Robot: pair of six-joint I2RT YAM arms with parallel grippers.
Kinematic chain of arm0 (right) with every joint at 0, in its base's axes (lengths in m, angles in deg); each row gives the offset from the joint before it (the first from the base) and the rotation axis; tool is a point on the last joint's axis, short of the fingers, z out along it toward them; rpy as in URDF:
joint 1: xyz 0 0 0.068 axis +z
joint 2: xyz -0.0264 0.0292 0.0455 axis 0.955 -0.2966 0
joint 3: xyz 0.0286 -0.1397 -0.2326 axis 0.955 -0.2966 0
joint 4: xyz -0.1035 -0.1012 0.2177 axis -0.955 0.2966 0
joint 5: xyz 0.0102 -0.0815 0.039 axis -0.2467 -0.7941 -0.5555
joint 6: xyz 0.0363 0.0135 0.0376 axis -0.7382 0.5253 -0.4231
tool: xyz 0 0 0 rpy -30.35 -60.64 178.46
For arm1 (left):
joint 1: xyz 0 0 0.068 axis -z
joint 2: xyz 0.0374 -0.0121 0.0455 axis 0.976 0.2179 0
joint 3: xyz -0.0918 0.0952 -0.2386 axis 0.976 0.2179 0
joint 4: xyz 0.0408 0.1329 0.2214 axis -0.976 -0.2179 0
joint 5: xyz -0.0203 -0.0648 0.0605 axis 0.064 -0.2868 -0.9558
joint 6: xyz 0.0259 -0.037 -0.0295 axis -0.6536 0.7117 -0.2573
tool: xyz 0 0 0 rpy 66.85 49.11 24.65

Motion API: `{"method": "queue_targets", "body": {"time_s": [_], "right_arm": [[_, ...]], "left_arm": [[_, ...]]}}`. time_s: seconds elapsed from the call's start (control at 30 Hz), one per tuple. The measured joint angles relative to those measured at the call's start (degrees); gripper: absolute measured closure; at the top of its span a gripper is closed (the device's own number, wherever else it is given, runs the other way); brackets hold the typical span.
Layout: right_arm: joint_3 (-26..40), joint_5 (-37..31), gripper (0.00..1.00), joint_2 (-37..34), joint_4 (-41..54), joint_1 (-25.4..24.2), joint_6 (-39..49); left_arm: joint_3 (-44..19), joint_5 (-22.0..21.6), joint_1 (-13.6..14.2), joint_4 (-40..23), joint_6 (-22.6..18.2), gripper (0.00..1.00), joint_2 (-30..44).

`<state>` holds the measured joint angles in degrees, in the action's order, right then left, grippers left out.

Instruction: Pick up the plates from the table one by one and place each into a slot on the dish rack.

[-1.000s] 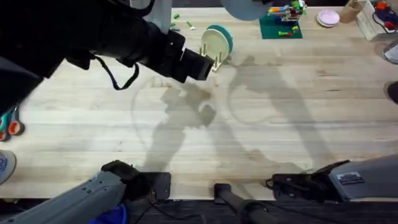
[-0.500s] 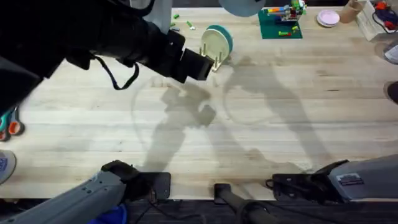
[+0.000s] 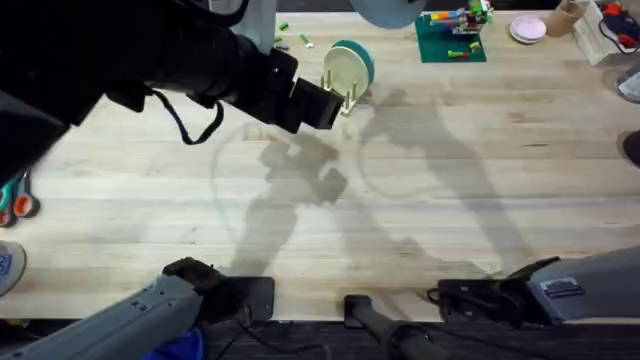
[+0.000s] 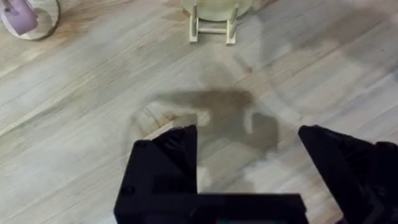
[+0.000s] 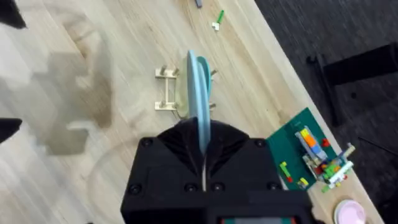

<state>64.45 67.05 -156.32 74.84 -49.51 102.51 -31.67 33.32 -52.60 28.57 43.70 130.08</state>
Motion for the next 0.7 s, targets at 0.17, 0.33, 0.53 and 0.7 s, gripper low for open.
{"method": "queue_targets", "body": {"time_s": [0.17, 0.33, 0.53, 0.7], "right_arm": [[0.1, 1.2, 0.971, -2.2, -0.3, 1.2, -0.8], [0.1, 1.6, 0.971, -4.4, -0.3, 2.4, -1.3], [0.1, 3.0, 0.971, -5.2, -0.3, 2.5, -1.5], [0.1, 4.2, 0.971, -5.9, -0.6, 2.5, -2.4]], "left_arm": [[0.0, 0.0, 0.0, 0.0, 0.0, 0.006, 0.0], [0.0, 0.0, 0.0, 0.0, 0.0, 0.006, 0.0], [0.0, 0.0, 0.0, 0.0, 0.0, 0.006, 0.0], [0.0, 0.0, 0.0, 0.0, 0.0, 0.006, 0.0]]}}
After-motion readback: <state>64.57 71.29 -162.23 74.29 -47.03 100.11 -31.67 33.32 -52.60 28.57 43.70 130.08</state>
